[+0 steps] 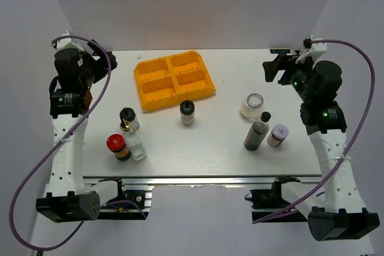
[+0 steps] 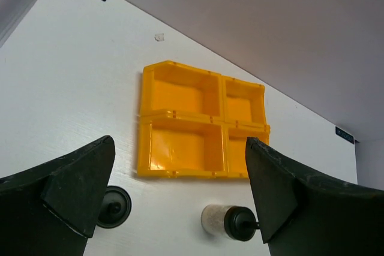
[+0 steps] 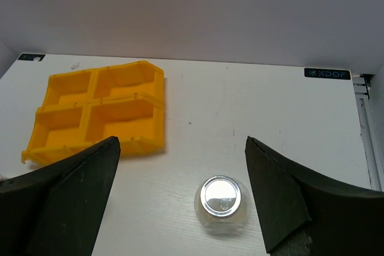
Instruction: Organize the condiment bottles
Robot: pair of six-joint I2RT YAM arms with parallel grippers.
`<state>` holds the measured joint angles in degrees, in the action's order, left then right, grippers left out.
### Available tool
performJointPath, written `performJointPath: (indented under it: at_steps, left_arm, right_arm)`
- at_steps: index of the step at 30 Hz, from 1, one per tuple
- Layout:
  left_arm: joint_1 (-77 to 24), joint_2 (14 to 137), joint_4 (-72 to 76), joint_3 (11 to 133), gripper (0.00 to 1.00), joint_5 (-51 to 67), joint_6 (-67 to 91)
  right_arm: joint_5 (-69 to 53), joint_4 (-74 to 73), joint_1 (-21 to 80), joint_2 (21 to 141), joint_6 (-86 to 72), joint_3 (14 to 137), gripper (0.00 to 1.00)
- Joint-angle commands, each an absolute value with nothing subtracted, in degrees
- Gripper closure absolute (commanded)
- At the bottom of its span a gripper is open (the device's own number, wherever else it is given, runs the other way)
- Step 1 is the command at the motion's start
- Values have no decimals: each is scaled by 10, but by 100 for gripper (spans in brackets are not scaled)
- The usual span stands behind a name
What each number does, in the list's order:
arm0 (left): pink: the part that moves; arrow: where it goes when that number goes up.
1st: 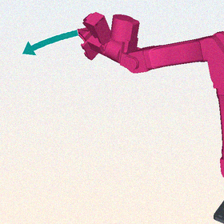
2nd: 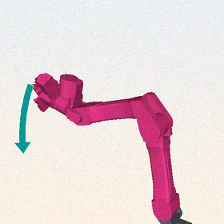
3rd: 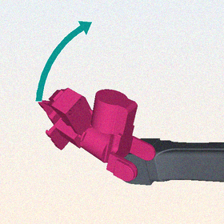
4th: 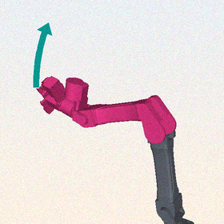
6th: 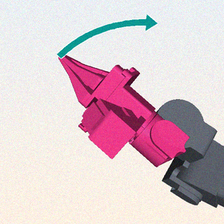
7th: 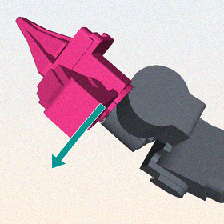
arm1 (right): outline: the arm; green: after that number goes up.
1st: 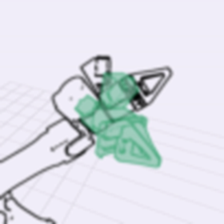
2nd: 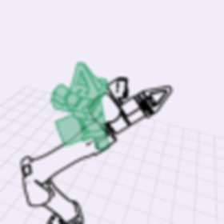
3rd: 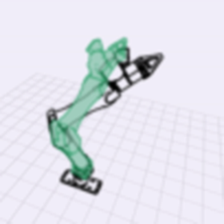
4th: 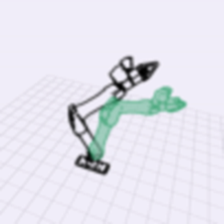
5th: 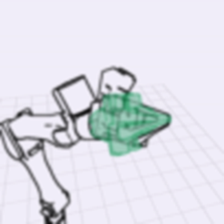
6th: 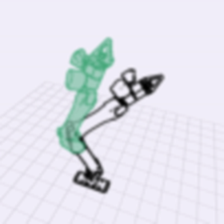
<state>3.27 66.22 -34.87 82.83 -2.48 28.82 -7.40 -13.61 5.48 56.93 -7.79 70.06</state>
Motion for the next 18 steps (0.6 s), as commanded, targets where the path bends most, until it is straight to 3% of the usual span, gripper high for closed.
performJointPath:
  at_steps: [1,12,18]
  left_arm:
    - [28,643,-389,831,2,1,297]
    - [-47,552,-521,795,2,12,249]
    - [-48,467,-553,767,2,106,207]
  right_arm:
    - [-66,-106,54,541,-77,679,11]
    - [-67,-118,54,552,-58,660,11]
    - [-76,-126,54,562,-56,666,11]
